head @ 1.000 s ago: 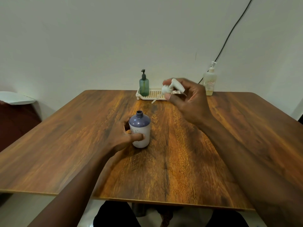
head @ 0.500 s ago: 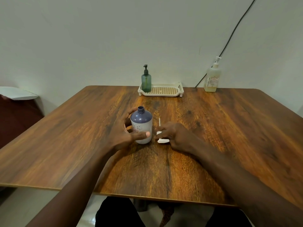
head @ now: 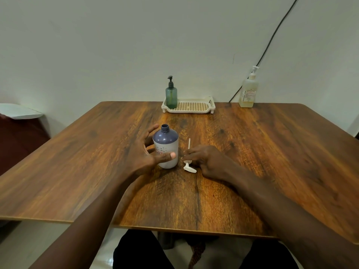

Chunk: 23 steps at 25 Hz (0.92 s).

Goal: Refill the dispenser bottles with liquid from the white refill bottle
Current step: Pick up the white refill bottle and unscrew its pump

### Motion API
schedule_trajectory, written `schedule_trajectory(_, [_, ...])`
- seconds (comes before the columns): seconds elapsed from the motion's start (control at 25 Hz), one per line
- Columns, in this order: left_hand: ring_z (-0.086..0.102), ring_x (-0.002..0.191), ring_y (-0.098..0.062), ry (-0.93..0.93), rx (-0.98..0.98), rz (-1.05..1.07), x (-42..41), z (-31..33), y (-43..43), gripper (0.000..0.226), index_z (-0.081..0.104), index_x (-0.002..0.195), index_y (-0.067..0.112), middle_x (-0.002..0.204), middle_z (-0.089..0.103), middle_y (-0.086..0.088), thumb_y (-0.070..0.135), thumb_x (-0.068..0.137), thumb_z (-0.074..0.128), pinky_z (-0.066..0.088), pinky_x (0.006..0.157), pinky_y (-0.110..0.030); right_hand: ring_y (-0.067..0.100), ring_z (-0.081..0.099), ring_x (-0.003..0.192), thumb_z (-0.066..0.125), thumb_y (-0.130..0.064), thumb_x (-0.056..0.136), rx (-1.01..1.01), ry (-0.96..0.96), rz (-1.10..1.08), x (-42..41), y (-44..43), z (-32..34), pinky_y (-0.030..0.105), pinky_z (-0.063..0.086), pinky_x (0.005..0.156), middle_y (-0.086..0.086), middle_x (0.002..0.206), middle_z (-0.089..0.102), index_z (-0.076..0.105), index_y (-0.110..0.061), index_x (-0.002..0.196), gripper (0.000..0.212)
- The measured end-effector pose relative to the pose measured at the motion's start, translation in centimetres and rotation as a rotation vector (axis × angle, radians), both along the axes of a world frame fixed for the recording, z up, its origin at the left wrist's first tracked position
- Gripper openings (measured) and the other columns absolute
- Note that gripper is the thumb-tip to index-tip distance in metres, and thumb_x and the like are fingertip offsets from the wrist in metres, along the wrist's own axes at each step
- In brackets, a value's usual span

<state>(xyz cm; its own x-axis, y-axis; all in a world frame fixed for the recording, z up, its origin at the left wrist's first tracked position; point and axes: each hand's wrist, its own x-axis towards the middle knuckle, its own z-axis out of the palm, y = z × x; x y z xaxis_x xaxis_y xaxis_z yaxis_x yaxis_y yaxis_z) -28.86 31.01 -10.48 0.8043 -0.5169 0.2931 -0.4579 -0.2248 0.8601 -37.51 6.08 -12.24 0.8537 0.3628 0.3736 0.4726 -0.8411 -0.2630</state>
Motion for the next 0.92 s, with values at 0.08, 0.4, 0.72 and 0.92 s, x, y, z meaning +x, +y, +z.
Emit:
schedule_trajectory(0.08, [0.053, 0.125, 0.003, -0.012, -0.017, 0.004, 0.0, 0.3, 0.0, 0.112, 0.035, 0.156, 0.030, 0.148, 0.051, 0.013, 0.047, 0.063, 0.095, 0.047, 0.101, -0.026, 0.017, 0.061, 0.121, 0.064, 0.004, 0.087, 0.004, 0.002, -0.032, -0.4, 0.0, 0.3, 0.035, 0.052, 0.101, 0.002, 0.134, 0.067, 0.070, -0.019, 0.127, 0.047])
schedule_trajectory(0.4, [0.057, 0.129, -0.013, -0.154, -0.040, 0.055, 0.2, 4.6, -0.6, 0.116, 0.038, 0.154, 0.031, 0.150, 0.054, 0.000, 0.069, 0.057, 0.087, 0.052, 0.100, -0.031, 0.017, 0.052, 0.136, 0.068, -0.039, 0.093, 0.069, -0.118, -0.196, -0.7, 0.0, 3.6, 0.042, 0.045, 0.111, 0.001, 0.148, 0.056, 0.055, -0.025, 0.145, 0.055])
schedule_trajectory(0.72, [0.057, 0.131, -0.018, -0.314, -0.027, -0.019, 0.1, 11.9, -6.6, 0.098, 0.042, 0.152, 0.028, 0.150, 0.055, -0.003, 0.056, 0.070, 0.088, 0.054, 0.101, -0.034, 0.021, 0.044, 0.142, 0.063, -0.070, 0.086, 0.171, -0.198, -0.385, -1.9, -2.7, 7.7, 0.040, 0.040, 0.114, 0.003, 0.157, 0.044, 0.035, -0.024, 0.156, 0.088])
schedule_trajectory(0.92, [0.058, 0.128, -0.015, -0.372, 0.062, -0.069, 0.7, 14.2, -14.9, 0.098, 0.043, 0.152, 0.027, 0.148, 0.056, -0.002, 0.057, 0.070, 0.088, 0.053, 0.098, -0.032, 0.022, 0.046, 0.140, 0.065, -0.074, 0.080, 0.282, -0.198, -0.517, -1.7, -7.7, 9.7, 0.040, 0.039, 0.111, 0.000, 0.157, 0.045, 0.033, -0.030, 0.155, 0.092])
